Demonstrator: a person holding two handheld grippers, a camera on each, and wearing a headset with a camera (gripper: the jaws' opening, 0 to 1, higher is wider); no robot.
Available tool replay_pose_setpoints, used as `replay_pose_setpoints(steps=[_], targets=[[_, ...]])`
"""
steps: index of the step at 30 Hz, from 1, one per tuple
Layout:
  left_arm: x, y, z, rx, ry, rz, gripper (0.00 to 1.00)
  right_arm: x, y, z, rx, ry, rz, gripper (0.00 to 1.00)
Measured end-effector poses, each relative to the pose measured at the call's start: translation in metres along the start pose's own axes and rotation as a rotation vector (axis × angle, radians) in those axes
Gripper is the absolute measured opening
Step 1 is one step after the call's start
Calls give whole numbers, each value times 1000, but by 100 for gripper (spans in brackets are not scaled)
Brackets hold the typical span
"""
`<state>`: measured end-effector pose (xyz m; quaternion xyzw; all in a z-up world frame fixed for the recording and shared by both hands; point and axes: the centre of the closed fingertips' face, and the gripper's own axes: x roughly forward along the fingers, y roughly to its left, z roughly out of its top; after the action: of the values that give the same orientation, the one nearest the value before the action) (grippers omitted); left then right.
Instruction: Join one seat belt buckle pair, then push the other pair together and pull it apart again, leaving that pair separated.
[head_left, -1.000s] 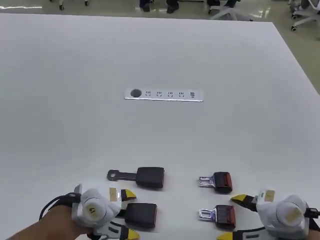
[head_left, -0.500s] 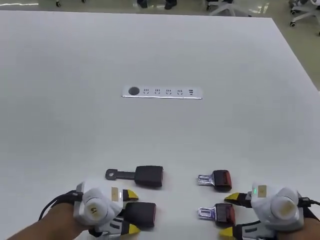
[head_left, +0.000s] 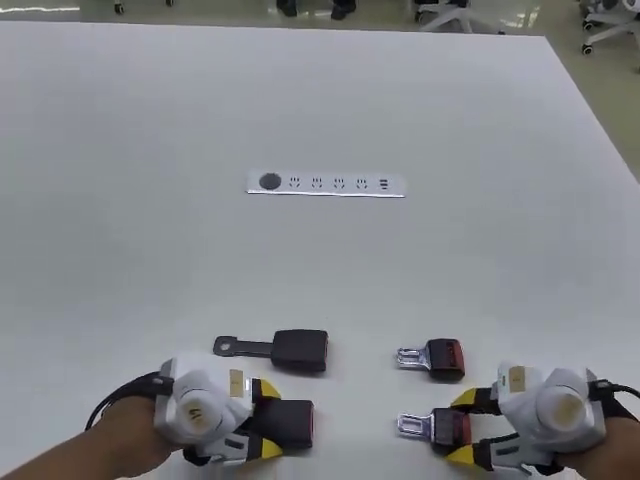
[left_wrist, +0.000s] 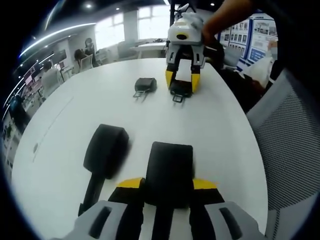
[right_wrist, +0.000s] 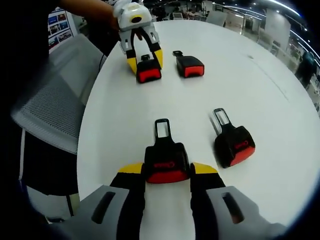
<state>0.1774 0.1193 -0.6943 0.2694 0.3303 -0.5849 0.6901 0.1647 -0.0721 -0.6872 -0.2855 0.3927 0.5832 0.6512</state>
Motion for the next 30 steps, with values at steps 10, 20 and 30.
replay_pose_setpoints(steps=[10,20,30], targets=[[-1,0,1,12,12,-13,35,1,-1,-4,0,32,20,33],[-3,-1,1,27,39,-34,35,9,-3,-1,11,49,6,32],[-4,-2,2,29,51,-42,35,18,1,11,8,34,7,32]])
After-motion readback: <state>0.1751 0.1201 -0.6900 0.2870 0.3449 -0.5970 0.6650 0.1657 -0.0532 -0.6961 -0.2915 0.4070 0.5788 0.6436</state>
